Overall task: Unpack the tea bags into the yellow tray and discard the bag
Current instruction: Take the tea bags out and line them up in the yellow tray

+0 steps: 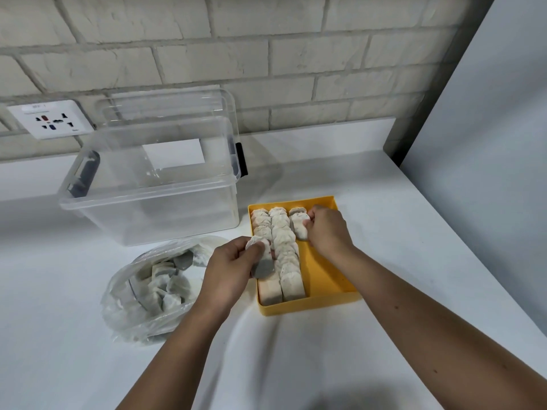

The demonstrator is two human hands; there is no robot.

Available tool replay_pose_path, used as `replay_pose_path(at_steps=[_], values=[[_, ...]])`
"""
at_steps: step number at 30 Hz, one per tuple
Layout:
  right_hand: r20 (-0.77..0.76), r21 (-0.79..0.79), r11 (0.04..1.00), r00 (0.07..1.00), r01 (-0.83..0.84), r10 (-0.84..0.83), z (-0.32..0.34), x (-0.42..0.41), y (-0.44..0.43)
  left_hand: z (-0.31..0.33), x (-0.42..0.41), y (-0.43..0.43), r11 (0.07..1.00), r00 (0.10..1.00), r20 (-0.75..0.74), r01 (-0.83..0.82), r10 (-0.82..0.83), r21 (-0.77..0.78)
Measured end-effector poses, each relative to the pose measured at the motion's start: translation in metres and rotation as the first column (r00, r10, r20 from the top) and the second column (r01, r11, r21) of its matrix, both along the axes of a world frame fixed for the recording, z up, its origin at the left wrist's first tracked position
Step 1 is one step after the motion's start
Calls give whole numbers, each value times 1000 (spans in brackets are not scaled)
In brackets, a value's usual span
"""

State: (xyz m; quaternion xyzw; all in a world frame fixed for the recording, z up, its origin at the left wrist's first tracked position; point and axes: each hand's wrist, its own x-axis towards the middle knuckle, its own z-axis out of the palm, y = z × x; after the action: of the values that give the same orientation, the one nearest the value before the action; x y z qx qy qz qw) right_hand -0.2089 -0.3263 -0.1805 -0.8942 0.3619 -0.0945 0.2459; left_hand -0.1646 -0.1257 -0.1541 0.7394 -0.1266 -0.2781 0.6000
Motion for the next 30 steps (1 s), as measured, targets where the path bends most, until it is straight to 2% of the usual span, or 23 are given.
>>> replay_pose_path(at_steps=[4, 8, 11, 14, 17, 18, 23, 25, 27, 28, 30], values=[[51, 10, 999, 998, 45, -46, -2, 7, 0, -5, 0, 1, 1000, 999, 31, 22, -23, 13], [109, 105, 993, 992, 50, -62, -7, 8, -2, -4, 0, 3, 999, 999, 2, 35, -35, 1], [163, 50, 998, 985, 48, -56, 0, 0, 1, 0, 0, 2, 999, 999, -28, 23, -24, -35], [291, 96, 991, 955, -97, 65, 23, -17, 14, 2, 2, 0, 998, 999, -37, 7, -10, -65], [322, 352, 883, 926, -311, 197, 48, -37, 31, 4, 3, -1, 998, 1000, -4, 18, -18, -67], [319, 389, 857, 922, -340, 221, 53, -41, 36, 6, 3, -1, 997, 1000, 3, 20, -20, -74], [303, 350, 874, 923, -338, 236, 56, -46, 45, 12, 0, -6, 996, 998, 30, 55, -53, -68], [339, 362, 883, 925, -298, 174, 56, -46, 37, 9, 4, -5, 999, 986, 164, 34, -40, 39], [379, 364, 909, 924, -205, 56, 53, -45, 23, 5, 8, -2, 964, 907, 415, -46, -69, 262], [383, 369, 916, 924, -155, 2, 49, -43, 16, 3, 9, 0, 939, 873, 479, -82, -94, 335], [343, 369, 925, 938, -89, -46, 39, -38, 5, -2, 11, 3, 905, 872, 470, -87, -133, 417]])
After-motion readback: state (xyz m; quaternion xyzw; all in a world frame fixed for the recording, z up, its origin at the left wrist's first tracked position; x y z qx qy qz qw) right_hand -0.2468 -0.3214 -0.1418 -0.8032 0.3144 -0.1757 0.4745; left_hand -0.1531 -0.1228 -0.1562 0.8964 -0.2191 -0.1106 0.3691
